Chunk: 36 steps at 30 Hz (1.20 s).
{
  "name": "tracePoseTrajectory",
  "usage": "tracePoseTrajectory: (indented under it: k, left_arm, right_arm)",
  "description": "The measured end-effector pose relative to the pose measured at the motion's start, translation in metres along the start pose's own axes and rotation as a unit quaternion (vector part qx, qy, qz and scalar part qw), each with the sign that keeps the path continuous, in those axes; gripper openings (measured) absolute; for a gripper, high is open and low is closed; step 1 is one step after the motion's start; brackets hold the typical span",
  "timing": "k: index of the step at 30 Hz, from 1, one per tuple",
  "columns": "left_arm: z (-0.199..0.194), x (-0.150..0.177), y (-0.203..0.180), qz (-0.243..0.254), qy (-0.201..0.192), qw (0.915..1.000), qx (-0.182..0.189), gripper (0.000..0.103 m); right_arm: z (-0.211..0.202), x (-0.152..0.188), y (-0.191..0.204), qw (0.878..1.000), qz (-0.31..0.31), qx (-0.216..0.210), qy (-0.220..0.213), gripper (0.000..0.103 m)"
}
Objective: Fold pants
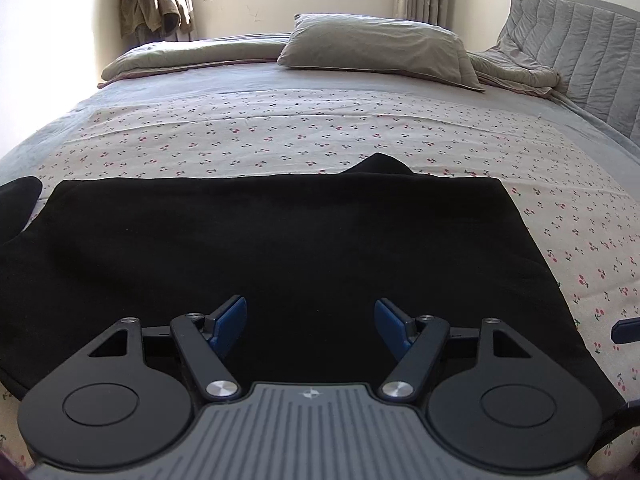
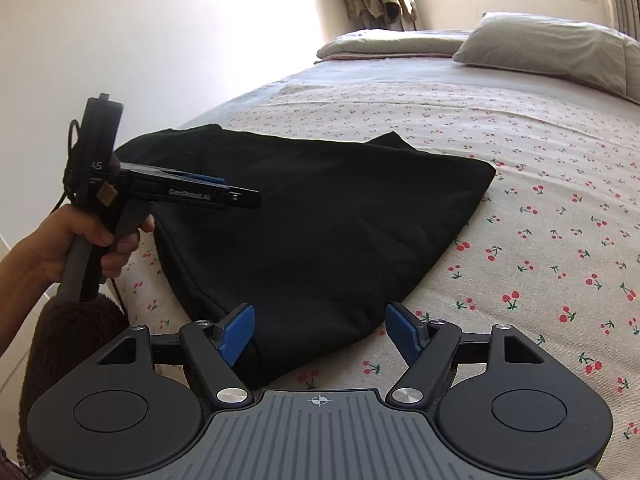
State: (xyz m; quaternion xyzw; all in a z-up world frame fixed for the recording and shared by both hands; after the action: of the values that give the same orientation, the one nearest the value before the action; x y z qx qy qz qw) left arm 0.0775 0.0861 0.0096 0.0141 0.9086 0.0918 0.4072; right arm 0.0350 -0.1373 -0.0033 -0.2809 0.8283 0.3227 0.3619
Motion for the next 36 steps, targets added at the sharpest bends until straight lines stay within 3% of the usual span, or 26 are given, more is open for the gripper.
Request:
tracePoseTrajectory:
  k: [5,8,12,15,19,23,28,30,32,34,36]
  left_arm:
    - [0.009,0.013,-0.009,0.002,-0.009,1.0000,-0.002,0.075]
    - [0.009,0.020,-0.009,0.008,-0.027,0.9996,-0.002,0.077]
    - [0.007,0.026,-0.013,0.029,-0.045,0.9986,-0.005,0.078]
    - [0.006,0.027,-0.014,0.026,-0.043,0.9987,0.002,0.078]
    - [0.001,0.027,-0.016,0.027,-0.048,0.9985,0.002,0.078]
    - [-0.009,0.028,-0.017,0.039,-0.049,0.9976,0.031,0.078]
    - [-0.039,0.034,-0.038,0.072,-0.079,0.9884,0.108,0.078]
    - [-0.055,0.040,-0.048,0.099,-0.099,0.9811,0.134,0.078]
    - [-0.068,0.047,-0.057,0.129,-0.115,0.9719,0.160,0.078]
    - [-0.079,0.055,-0.065,0.158,-0.127,0.9616,0.184,0.078]
    - [-0.087,0.062,-0.071,0.187,-0.138,0.9506,0.205,0.078]
  right_arm:
    - [0.006,0.015,0.028,0.999,-0.033,0.037,-0.013,0.078]
    - [0.017,0.017,0.028,0.995,-0.014,0.100,-0.026,0.078]
    - [0.021,0.030,0.028,0.985,-0.001,0.171,0.013,0.074]
    - [0.009,0.047,0.017,0.985,0.041,0.166,0.018,0.074]
    - [-0.006,0.055,0.025,0.985,0.036,0.165,0.032,0.075]
    - [-0.034,0.055,0.015,0.990,0.088,0.110,-0.008,0.077]
    - [-0.051,0.037,-0.020,0.980,0.186,0.035,-0.068,0.077]
    - [-0.049,0.032,-0.037,0.970,0.228,0.005,-0.078,0.074]
    - [-0.044,0.030,-0.053,0.959,0.269,-0.027,-0.080,0.061]
    - [-0.036,0.032,-0.065,0.944,0.313,-0.072,-0.075,0.048]
    - [-0.024,0.038,-0.074,0.926,0.357,-0.108,-0.059,0.043]
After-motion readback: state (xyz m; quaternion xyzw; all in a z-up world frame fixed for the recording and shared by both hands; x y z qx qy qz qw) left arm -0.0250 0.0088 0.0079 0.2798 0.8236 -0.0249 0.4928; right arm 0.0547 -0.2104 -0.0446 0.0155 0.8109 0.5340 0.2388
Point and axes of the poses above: each gripper's, at about its wrist camera, not at the fingertips, and z roughly the way its jaws point, y to its left, x to its underside, the point moved 2 cm from there along z, roughly the way its jaws point, and after that the axes turned 15 degrees about -x, right-handed, at the moved point
